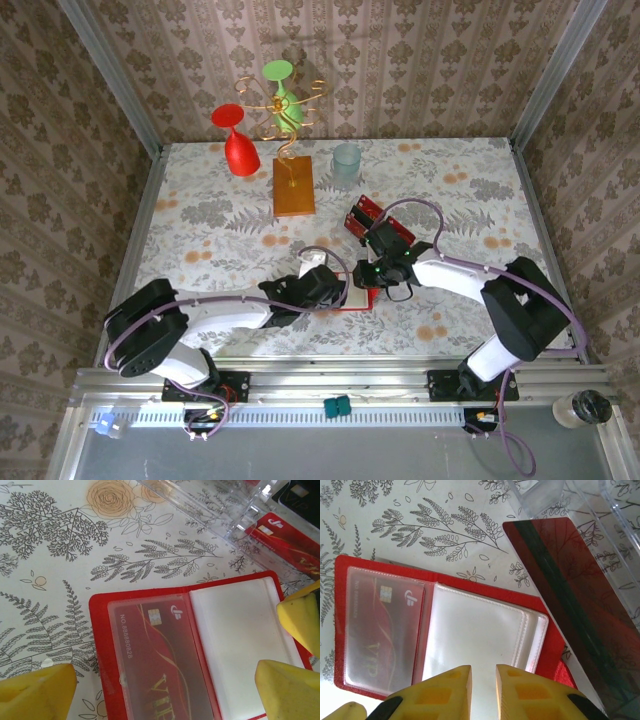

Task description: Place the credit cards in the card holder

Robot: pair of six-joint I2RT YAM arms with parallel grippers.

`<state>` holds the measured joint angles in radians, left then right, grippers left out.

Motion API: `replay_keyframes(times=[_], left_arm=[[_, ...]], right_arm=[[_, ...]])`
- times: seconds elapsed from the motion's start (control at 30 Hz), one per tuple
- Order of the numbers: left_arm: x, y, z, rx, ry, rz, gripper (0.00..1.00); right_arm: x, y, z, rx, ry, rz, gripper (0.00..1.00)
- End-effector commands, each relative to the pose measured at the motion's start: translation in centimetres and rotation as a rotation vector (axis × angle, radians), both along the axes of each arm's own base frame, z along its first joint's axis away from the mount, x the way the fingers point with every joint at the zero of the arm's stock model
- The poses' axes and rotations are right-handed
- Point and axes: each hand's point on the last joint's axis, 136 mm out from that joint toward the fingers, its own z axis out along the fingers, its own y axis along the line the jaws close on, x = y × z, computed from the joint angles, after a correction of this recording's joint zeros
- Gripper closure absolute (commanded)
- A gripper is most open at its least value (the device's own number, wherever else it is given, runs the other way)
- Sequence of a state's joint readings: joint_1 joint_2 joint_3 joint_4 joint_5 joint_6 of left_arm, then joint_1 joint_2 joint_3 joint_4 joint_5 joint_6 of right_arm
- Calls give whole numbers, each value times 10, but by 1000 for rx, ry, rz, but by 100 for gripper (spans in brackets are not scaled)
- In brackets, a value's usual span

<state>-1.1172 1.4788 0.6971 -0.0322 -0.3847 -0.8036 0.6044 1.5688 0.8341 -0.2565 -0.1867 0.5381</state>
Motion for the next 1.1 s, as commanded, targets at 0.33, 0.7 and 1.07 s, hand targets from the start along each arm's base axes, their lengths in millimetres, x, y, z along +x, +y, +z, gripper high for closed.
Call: replay_keyframes(times=[0.33,0.7,1.07], left_arm=[[-4,-1,-20,17,24,-3,6],[-6,0,-29,40,27,-22,6],[-9,1,-37,29,29,-44,5]], right_arm=[[3,9,-6,-58,17,53,81],[-3,13,-24,-89,52,67,82],[-8,27,-22,-54,53,69,84]])
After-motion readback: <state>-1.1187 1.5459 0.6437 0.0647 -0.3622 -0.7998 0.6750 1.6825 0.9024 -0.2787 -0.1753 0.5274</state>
